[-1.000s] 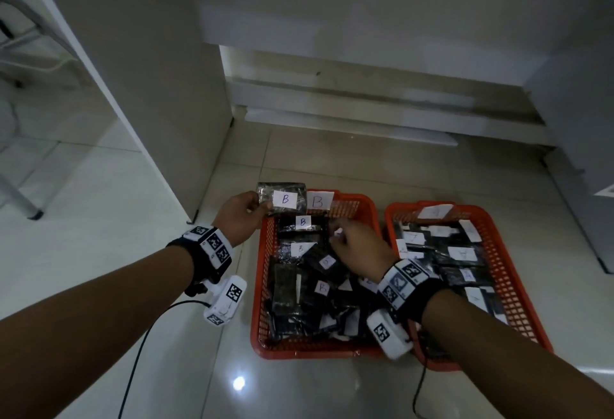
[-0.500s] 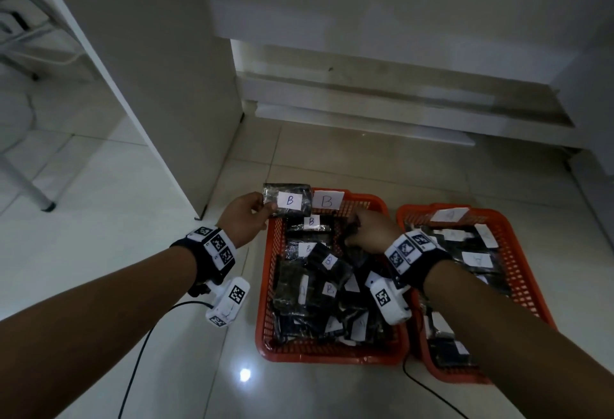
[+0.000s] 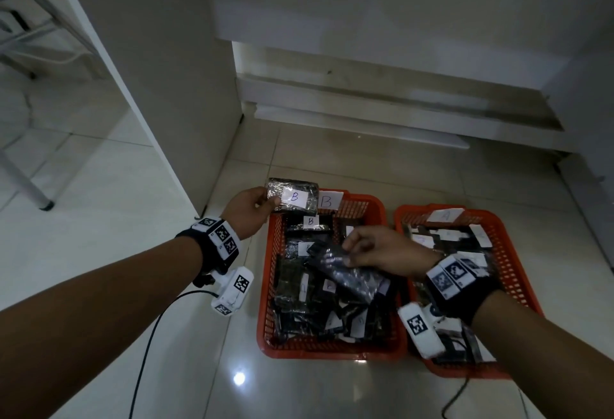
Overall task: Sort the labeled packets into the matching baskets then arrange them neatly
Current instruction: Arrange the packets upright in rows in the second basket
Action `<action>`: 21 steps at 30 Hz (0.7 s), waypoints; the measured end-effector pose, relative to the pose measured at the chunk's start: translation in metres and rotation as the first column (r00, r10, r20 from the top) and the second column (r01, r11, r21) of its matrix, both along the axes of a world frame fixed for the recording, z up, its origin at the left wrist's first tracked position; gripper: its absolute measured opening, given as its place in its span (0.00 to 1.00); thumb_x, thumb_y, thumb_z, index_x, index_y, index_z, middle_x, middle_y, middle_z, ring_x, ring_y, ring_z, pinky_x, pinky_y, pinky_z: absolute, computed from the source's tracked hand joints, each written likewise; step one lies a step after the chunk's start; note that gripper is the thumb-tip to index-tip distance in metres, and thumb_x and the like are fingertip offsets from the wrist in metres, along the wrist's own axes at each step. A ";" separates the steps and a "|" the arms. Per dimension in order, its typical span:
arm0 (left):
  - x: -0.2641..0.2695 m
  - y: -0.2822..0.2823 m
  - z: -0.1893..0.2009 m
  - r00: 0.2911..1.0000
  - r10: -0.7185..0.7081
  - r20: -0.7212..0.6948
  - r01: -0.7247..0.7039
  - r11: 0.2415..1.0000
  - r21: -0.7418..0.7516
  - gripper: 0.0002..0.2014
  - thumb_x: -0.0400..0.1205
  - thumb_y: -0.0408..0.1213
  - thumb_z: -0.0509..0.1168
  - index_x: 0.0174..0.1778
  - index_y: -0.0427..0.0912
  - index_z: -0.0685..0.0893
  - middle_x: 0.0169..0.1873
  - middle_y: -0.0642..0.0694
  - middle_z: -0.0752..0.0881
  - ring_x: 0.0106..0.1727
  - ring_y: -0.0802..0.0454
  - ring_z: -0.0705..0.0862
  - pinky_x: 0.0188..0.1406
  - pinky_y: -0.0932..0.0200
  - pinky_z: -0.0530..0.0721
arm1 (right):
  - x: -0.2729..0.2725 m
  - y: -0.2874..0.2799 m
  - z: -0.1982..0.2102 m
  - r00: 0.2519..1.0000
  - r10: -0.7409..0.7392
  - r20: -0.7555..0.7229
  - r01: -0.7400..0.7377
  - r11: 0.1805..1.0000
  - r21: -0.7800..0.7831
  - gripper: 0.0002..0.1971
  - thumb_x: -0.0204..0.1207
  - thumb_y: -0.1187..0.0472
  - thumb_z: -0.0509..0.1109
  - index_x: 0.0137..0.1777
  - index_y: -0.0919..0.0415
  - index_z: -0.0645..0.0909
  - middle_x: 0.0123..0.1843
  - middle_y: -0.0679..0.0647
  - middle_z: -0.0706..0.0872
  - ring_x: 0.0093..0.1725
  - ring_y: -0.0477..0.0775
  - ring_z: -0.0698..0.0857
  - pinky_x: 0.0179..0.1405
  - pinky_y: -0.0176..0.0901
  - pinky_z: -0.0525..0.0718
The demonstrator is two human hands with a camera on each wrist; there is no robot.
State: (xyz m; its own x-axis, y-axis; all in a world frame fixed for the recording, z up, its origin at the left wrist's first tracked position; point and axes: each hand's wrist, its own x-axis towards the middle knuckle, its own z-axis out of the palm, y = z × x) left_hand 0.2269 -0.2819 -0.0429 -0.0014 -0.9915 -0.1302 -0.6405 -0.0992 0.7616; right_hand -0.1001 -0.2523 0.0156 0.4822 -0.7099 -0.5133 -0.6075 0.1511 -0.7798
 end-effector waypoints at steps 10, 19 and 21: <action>-0.017 0.005 -0.001 0.999 -0.050 -0.005 0.050 0.998 -0.041 0.14 0.88 0.52 0.65 0.37 0.52 0.81 0.35 0.55 0.85 0.38 0.58 0.83 0.37 0.58 0.74 | -0.012 -0.032 -0.028 0.862 -0.081 -0.501 -0.169 0.885 -0.434 0.06 0.84 0.56 0.71 0.59 0.51 0.85 0.53 0.49 0.91 0.50 0.51 0.89 0.54 0.53 0.90; -0.022 0.005 -0.008 0.998 -0.053 -0.028 0.053 0.998 -0.018 0.13 0.87 0.56 0.65 0.57 0.53 0.89 0.46 0.54 0.91 0.49 0.56 0.88 0.51 0.56 0.85 | 0.018 -0.058 -0.043 0.709 0.330 -0.623 -0.496 0.862 -0.108 0.26 0.67 0.38 0.86 0.59 0.52 0.88 0.53 0.47 0.89 0.50 0.52 0.87 0.43 0.45 0.86; -0.022 0.005 -0.007 0.998 -0.052 -0.028 0.051 0.999 -0.015 0.13 0.87 0.56 0.66 0.56 0.53 0.89 0.46 0.54 0.91 0.49 0.57 0.88 0.49 0.57 0.84 | 0.019 -0.056 -0.051 0.735 0.343 -0.585 -0.485 0.869 -0.099 0.21 0.67 0.43 0.87 0.53 0.53 0.89 0.49 0.49 0.90 0.47 0.52 0.88 0.41 0.46 0.86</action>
